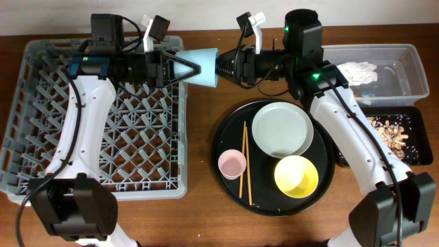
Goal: Sort waste into correct bins and load items into the dishwasher rack
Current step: 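Hand the blue cup to the left gripper and place it upside down in the rack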
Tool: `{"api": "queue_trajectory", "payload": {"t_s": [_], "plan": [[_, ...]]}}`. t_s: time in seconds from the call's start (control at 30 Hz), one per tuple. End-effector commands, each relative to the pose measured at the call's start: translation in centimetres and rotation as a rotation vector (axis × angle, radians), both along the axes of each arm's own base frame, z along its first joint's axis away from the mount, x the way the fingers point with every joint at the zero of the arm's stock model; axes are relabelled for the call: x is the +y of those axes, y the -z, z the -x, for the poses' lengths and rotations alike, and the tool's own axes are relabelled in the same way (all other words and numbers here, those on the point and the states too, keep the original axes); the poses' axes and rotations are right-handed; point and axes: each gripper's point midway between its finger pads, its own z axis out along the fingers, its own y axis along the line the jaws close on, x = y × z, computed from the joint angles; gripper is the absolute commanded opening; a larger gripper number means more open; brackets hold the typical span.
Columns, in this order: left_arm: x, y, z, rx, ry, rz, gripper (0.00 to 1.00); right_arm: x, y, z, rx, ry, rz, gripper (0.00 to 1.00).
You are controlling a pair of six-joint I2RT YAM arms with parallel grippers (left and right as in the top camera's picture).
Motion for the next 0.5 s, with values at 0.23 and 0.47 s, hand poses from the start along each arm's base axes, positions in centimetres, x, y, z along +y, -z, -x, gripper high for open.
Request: {"api": "queue_trajectory", "payload": {"t_s": [0.23,0.47], "plan": [[7.2,6.7,-6.9,0.007,-0.427,-0.417,0.71,-11.3,3.2,-3.7,0.171,0.212,0.048,0.98],[14.5,16.1,-4.4,0.161,-0.691,-1.333,0.68,-18.3,15.7,-1.2,0.504,0.638,0.703,0.98]]}}
